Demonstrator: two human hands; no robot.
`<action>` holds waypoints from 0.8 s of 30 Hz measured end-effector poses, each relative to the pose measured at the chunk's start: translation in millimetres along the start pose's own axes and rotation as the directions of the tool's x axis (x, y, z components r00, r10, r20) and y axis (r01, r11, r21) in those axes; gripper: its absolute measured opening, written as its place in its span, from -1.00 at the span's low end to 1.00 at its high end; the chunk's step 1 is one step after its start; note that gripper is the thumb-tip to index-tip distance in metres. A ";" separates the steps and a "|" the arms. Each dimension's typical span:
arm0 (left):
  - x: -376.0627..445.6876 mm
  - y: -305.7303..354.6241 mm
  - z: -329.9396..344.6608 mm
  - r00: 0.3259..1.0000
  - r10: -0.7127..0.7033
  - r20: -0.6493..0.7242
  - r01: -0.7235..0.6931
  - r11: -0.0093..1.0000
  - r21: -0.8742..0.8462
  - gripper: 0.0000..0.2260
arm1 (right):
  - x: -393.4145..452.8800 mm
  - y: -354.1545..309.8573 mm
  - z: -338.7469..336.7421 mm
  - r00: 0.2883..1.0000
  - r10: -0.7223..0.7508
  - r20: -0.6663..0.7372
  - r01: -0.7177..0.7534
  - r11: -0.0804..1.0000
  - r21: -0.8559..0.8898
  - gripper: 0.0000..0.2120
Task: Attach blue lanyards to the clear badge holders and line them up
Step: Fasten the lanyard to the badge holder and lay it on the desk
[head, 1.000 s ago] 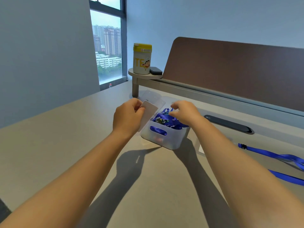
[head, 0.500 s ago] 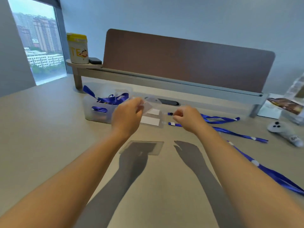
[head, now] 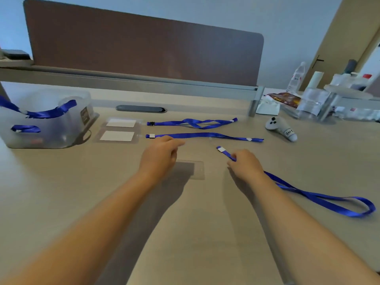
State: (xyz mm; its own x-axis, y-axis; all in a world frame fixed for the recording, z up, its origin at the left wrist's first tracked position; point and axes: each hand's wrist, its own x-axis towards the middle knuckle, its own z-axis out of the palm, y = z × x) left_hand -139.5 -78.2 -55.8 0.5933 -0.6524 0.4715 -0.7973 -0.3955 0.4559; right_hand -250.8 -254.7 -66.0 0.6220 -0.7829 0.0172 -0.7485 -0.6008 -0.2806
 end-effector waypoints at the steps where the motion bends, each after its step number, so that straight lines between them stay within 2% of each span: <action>1: 2.0 0.0 4.6 1.000 0.006 0.005 -0.006 1.000 0.004 -0.69 | 3.6 2.6 4.3 1.000 0.002 -0.021 -0.003 0.999 -0.033 -0.85; 6: 8.7 0.3 18.8 0.999 -0.026 0.036 0.025 0.999 0.027 -0.70 | 18.4 6.2 15.8 0.996 -0.025 -0.084 0.013 0.990 -0.140 -0.76; 10: 12.9 -0.2 23.2 0.998 -0.063 0.025 0.062 0.997 0.055 -0.70 | 18.1 7.7 12.3 0.994 -0.102 -0.035 0.095 0.984 -0.150 -0.77; 14: 15.1 0.4 25.5 0.992 -0.121 -0.030 0.123 0.989 0.086 -0.69 | 8.5 8.6 0.8 0.994 -0.106 0.019 0.108 0.980 -0.167 -0.75; 18: 15.2 3.0 25.6 0.990 -0.142 -0.017 0.143 0.984 0.107 -0.69 | 5.8 3.3 1.2 0.985 -0.168 -0.047 0.164 0.984 -0.071 -0.67; 20: 15.8 2.5 23.6 0.989 -0.148 -0.018 0.149 0.983 0.106 -0.69 | 7.6 -3.3 8.5 0.977 -0.212 -0.011 0.210 0.973 -0.096 -0.67; 22: 15.7 1.6 21.5 0.988 -0.153 -0.020 0.155 0.983 0.103 -0.70 | 10.4 -9.9 17.8 0.978 -0.208 0.008 0.207 0.973 -0.099 -0.73; 24: 14.8 1.1 19.2 0.987 -0.162 -0.017 0.163 0.982 0.098 -0.72 | 13.5 -15.5 23.6 0.986 -0.164 0.001 0.164 0.986 -0.009 -0.73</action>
State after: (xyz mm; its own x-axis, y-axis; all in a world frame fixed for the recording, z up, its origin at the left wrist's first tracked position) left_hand -133.7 -100.7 -62.9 0.7166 -0.5686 0.4040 -0.6968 -0.5580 0.4506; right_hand -225.4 -252.2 -84.1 0.7364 -0.6737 0.0620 -0.6384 -0.7223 -0.2658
